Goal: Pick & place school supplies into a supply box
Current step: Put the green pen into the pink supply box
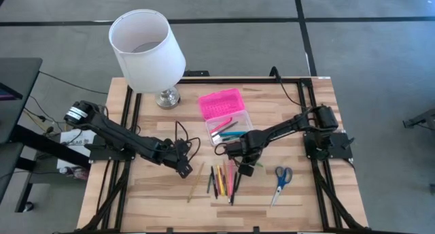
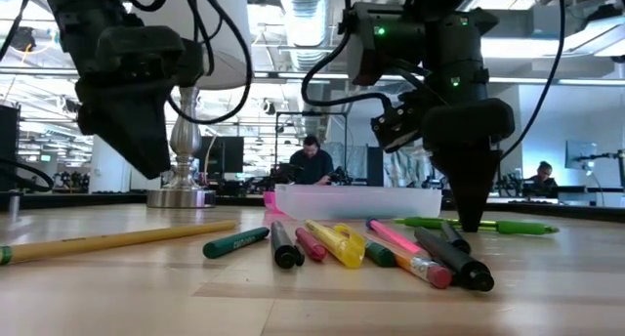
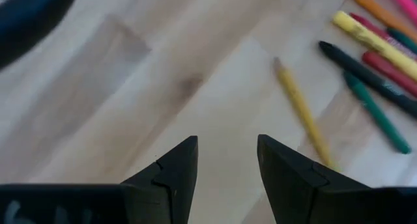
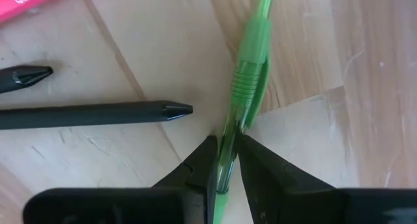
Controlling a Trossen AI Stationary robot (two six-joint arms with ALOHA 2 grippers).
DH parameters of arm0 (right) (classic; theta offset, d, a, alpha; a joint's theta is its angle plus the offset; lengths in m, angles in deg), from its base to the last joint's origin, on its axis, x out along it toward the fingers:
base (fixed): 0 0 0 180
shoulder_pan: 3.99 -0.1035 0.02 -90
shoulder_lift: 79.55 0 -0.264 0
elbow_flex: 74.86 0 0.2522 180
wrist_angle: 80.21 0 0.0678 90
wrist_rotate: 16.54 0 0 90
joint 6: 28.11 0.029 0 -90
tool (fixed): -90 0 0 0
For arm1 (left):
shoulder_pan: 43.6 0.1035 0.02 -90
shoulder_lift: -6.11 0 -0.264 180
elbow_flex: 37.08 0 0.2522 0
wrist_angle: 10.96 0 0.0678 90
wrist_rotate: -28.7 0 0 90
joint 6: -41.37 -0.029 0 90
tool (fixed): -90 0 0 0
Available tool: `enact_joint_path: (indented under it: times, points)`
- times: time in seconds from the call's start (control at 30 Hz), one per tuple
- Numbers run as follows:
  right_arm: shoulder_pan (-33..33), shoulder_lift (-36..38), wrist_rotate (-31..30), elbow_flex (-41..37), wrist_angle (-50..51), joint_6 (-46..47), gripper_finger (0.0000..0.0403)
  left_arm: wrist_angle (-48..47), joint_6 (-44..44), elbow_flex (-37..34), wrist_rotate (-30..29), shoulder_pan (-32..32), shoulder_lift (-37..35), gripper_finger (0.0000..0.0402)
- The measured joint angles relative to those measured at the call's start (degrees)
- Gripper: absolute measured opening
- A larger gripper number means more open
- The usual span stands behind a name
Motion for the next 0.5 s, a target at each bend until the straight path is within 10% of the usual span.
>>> enact_joint_path:
  times: [0.5]
  points:
    - [-1.4,5.7,-5.2,-7.2,-4.5,1.1,0.0061,13.3,6.4,0.0,7.5,-2.8,8.2,0.0153]
